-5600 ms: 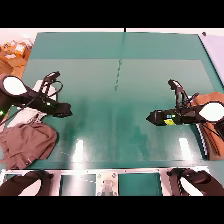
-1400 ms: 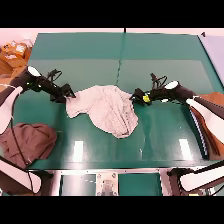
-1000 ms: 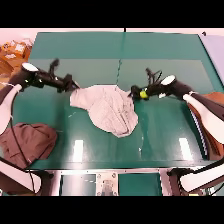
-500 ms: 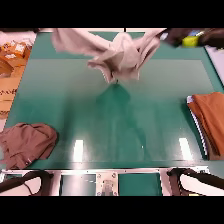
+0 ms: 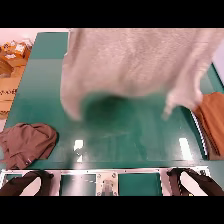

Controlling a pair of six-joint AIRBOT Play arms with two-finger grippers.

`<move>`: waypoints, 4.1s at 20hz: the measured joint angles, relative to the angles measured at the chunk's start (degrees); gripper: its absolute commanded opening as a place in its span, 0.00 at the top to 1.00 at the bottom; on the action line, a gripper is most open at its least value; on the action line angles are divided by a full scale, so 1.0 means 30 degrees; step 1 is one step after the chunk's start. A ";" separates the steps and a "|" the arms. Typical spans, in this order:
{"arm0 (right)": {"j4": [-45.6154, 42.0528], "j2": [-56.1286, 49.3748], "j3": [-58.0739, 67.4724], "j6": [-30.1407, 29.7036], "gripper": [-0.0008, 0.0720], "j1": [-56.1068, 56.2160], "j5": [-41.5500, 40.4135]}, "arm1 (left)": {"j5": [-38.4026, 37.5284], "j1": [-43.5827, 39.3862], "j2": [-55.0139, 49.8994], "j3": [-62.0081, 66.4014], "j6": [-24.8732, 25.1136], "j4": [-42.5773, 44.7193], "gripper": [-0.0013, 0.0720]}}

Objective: Fold the shirts.

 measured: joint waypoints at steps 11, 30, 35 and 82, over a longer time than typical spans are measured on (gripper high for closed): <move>0.1457 -0.7213 0.0029 0.0007 0.97 0.2368 -0.0590 | 0.0947 0.0007 -0.4685 -0.4422 -0.0984 0.2769 0.96; 0.1326 -1.7442 0.0022 0.3067 0.97 0.1319 0.1341 | 0.1348 0.0007 -1.5613 -0.6258 -0.0350 0.3497 0.96; -0.1166 -1.4622 -0.3490 0.3876 0.97 0.0240 0.3694 | 0.0197 0.0007 -1.5730 -0.6258 -0.0342 0.4167 0.96; -0.1013 -1.6888 -0.1902 0.3934 0.32 -0.0612 -0.0379 | -0.3388 -0.2441 -0.6994 -1.7799 -0.1865 1.0193 0.02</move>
